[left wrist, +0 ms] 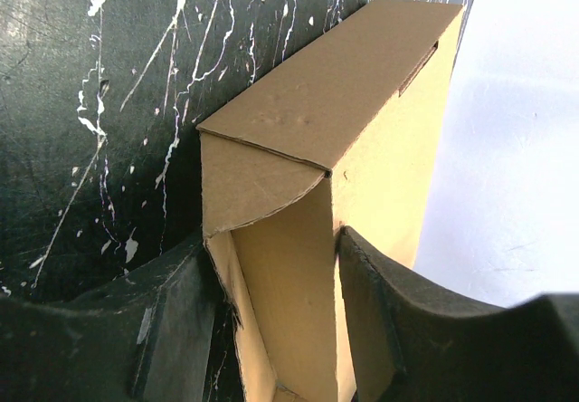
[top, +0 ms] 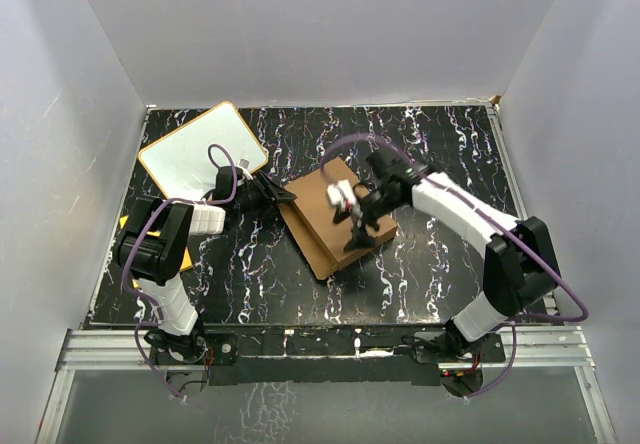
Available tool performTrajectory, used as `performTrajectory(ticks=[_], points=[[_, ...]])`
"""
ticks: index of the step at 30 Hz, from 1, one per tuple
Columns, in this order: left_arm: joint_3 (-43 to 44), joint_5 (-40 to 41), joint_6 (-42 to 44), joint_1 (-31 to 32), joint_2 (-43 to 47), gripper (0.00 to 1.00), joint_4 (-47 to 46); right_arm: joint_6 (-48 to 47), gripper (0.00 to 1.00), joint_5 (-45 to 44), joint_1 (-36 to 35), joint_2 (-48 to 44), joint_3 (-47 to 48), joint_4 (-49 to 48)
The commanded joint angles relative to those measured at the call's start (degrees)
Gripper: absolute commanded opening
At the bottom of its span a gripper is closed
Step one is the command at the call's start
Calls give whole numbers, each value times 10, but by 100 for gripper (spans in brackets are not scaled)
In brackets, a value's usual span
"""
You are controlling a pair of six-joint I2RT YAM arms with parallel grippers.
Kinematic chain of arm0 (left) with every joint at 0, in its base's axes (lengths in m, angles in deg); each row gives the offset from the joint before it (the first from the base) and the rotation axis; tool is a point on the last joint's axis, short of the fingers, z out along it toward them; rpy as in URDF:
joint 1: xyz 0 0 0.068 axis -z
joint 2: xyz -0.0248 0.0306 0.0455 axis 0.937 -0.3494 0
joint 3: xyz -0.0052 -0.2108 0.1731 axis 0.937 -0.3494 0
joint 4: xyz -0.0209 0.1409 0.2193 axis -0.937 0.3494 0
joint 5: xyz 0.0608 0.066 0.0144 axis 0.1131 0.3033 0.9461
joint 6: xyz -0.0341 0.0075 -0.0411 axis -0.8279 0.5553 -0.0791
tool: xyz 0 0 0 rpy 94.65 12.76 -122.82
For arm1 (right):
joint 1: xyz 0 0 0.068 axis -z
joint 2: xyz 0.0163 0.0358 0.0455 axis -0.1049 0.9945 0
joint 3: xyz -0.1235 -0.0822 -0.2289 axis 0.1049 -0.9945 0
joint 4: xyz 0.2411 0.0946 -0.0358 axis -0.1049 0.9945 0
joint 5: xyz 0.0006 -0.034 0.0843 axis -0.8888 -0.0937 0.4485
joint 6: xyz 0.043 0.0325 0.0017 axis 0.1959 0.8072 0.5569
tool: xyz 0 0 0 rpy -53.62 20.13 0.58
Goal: Fold the paper box
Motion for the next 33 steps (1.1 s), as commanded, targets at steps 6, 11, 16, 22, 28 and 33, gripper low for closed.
performTrajectory(ticks=[6, 11, 16, 22, 28, 33], points=[[-25, 32, 32, 3, -39, 34, 105, -145, 65, -182, -218, -49, -74, -25], [-24, 32, 33, 2, -40, 34, 107, -120, 56, -263, -274, -35, -84, -59], [-24, 31, 33, 3, -43, 34, 105, -107, 47, -301, -298, -13, -83, -72], [-25, 29, 33, 3, -45, 34, 103, -97, 39, -353, -327, 23, -76, -67], [-28, 29, 34, 2, -46, 34, 101, -90, 33, -367, -338, 30, -75, -70], [-28, 28, 34, 3, -49, 34, 100, -72, 26, -388, -340, 41, -65, -81]])
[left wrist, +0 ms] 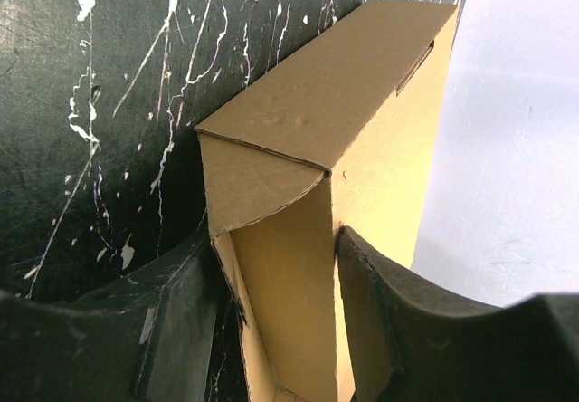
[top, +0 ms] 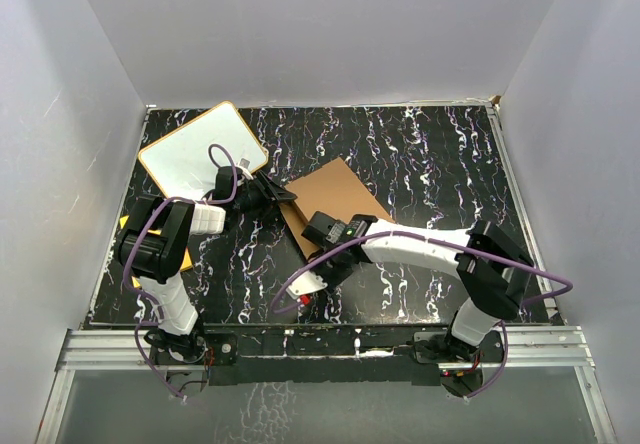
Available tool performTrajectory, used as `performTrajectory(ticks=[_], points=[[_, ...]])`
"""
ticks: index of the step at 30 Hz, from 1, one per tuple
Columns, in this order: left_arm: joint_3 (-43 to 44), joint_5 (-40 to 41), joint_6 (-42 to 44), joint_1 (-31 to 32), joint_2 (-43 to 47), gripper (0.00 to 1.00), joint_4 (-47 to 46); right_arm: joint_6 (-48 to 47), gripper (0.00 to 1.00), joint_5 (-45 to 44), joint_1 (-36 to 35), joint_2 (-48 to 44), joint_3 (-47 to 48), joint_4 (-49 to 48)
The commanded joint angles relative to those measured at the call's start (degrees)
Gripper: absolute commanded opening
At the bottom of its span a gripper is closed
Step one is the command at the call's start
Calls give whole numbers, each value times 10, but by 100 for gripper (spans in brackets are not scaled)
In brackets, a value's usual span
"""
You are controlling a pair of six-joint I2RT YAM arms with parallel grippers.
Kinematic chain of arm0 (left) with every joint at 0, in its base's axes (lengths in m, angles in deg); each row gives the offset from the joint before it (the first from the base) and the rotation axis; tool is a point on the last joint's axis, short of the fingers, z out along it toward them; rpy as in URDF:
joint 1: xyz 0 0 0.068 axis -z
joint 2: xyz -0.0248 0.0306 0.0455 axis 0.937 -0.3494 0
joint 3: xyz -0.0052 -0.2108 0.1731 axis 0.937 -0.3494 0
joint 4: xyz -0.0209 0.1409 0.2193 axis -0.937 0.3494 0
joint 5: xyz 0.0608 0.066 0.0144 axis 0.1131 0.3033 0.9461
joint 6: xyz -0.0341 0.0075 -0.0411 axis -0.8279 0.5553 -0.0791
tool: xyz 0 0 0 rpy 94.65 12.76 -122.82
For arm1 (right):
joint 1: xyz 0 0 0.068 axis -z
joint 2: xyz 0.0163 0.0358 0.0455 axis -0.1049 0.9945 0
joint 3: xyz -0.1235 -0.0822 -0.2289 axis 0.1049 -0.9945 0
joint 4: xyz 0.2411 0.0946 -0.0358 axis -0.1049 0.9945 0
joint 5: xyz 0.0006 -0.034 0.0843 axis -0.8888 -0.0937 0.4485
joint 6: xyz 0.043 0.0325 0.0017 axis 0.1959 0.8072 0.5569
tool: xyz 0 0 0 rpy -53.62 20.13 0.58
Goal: Fold the paper box
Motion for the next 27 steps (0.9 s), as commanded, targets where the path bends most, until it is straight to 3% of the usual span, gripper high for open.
performTrajectory(ticks=[1, 17, 27], points=[[-28, 39, 34, 5, -41, 34, 113, 20, 25, -32, -3, 7, 20, -30], [-34, 38, 38, 3, -49, 32, 109, 73, 8, -80, -4, 6, 24, -62], [-36, 38, 40, 0, -54, 32, 107, 115, 8, -81, -2, -6, 19, -65]])
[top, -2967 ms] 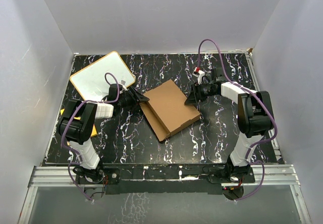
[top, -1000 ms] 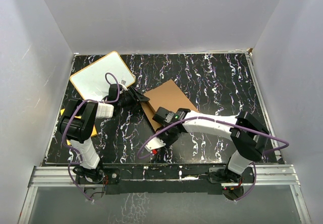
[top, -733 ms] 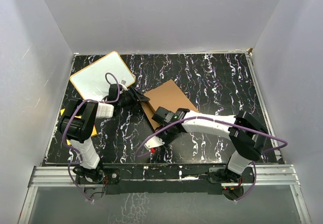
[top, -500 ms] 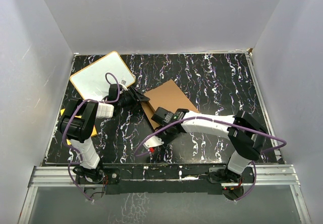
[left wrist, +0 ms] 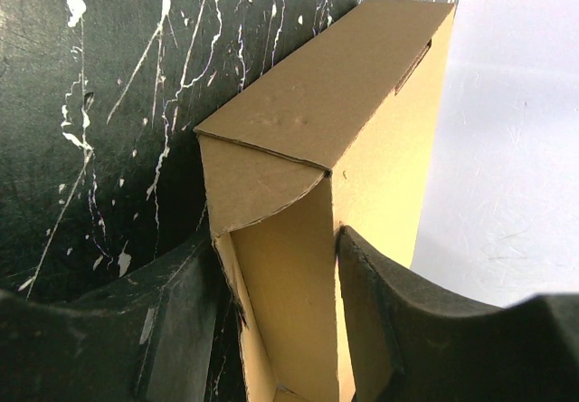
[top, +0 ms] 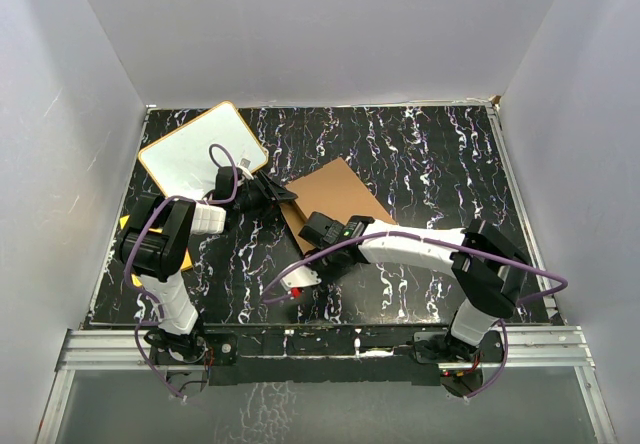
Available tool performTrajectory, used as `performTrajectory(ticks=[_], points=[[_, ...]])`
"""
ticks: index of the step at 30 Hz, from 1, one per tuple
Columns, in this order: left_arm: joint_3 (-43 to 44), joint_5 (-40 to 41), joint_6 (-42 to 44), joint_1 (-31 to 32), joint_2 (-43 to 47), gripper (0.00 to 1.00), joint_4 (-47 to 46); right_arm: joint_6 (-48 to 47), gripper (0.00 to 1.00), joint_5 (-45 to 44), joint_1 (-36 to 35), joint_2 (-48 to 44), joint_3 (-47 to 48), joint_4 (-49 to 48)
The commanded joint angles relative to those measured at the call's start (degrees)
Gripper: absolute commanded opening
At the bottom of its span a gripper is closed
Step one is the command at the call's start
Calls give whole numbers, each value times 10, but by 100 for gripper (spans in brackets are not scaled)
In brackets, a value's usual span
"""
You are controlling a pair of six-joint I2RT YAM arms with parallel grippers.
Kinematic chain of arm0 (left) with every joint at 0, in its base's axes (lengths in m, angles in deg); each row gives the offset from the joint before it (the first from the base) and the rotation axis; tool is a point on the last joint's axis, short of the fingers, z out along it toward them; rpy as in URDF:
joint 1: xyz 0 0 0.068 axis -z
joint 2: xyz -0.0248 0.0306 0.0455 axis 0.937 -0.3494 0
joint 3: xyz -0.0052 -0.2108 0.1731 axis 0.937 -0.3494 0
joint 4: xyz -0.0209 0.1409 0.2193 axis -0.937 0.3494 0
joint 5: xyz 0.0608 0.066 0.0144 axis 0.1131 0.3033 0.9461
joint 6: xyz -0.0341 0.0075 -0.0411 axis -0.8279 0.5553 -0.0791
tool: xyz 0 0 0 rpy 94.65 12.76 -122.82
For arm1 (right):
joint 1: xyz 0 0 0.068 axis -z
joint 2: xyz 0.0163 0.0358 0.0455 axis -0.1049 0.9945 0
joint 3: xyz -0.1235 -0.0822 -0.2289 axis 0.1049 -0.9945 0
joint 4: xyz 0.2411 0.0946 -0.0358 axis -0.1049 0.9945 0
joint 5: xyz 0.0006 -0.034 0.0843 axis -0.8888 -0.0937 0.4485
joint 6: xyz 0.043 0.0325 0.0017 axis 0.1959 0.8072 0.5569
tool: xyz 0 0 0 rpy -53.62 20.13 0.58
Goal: Fold the paper box
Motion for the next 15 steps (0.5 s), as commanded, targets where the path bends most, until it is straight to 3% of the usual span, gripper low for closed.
performTrajectory(ticks=[1, 15], points=[[-36, 46, 40, 1, -45, 32, 124, 37, 8, -15, 1, -18, 21, -23], [-32, 45, 41, -3, -51, 32, 124, 143, 8, -31, 0, -4, 30, -55]])
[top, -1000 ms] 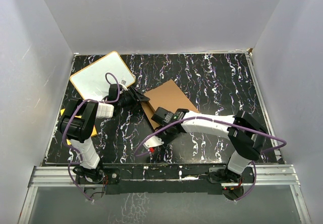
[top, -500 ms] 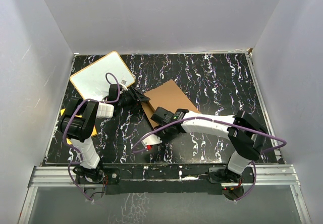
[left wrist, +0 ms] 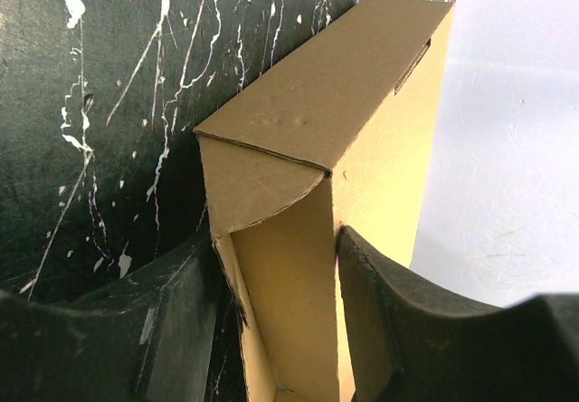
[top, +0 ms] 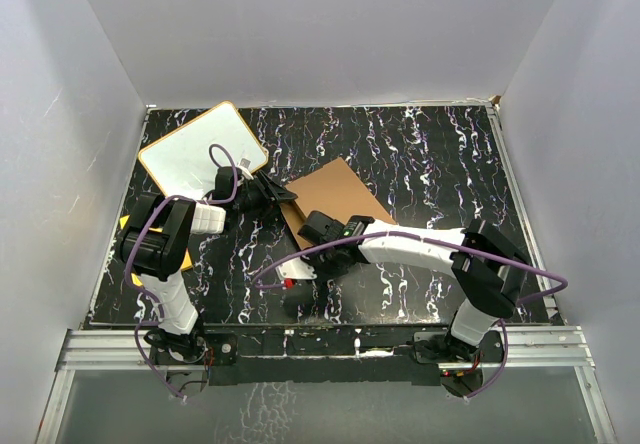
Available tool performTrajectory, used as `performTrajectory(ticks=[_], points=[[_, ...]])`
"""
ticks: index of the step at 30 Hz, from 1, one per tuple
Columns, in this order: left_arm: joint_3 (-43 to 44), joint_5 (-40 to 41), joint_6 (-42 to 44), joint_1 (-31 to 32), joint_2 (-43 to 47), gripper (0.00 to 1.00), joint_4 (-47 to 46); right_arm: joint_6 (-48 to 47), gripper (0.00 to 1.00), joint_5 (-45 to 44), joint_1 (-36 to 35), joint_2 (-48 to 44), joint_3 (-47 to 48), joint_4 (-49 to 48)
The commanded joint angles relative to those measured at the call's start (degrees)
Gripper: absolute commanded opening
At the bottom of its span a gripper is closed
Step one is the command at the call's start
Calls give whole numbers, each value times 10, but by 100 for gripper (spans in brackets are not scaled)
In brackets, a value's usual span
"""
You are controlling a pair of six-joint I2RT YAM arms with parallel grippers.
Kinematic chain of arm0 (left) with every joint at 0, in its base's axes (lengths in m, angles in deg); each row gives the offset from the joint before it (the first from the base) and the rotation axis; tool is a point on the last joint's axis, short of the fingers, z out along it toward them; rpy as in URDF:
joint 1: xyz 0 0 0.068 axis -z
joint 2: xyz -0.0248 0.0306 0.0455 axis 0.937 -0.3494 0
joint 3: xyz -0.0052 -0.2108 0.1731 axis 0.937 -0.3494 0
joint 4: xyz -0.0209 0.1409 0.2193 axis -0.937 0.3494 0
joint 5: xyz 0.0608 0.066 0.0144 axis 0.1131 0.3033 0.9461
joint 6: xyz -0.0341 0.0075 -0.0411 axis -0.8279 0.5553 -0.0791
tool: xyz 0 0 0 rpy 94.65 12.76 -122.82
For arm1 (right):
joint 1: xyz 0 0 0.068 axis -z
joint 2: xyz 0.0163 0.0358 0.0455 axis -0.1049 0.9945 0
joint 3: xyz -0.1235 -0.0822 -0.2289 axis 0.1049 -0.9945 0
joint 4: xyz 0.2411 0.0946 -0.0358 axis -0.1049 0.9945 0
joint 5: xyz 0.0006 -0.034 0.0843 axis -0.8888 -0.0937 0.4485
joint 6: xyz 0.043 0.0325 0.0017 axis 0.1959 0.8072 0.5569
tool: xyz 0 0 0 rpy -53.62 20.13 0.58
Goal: Fold the paper box
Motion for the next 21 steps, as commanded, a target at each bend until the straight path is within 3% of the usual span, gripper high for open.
performTrajectory(ticks=[1, 21], points=[[-30, 49, 41, 0, -48, 32, 128, 54, 8, -21, 0, -1, 30, -43], [-32, 48, 42, -1, -51, 32, 127, 136, 8, -51, -12, 32, 62, -52]])
